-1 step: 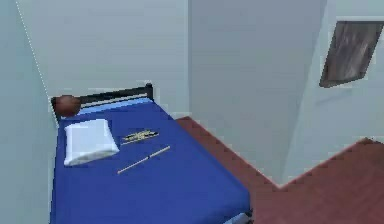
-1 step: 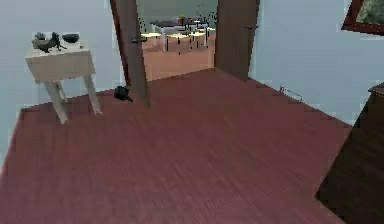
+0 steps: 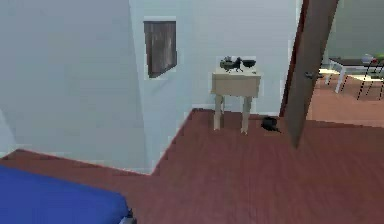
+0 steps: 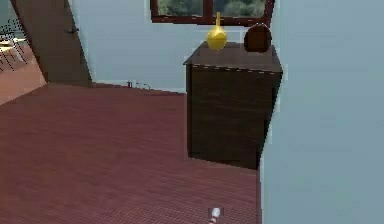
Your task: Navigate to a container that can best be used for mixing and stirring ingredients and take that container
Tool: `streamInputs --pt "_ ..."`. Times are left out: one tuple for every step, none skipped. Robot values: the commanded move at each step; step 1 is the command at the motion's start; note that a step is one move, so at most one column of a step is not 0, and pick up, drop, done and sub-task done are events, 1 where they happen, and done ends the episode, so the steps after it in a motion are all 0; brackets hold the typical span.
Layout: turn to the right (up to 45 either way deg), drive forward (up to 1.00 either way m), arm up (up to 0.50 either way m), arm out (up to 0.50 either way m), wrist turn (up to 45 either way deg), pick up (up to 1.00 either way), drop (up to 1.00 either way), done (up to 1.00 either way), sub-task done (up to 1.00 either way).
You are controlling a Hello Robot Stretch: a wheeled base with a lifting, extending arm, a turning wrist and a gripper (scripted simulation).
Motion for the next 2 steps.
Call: streamInputs --pt "15.0 0.00 0.00 0.00 0.0 0.00 0.00 0.00 0.00" --pt "0.0 0.50 0.00 0.00 0.0 0.00 0.00 0.00 0.00"
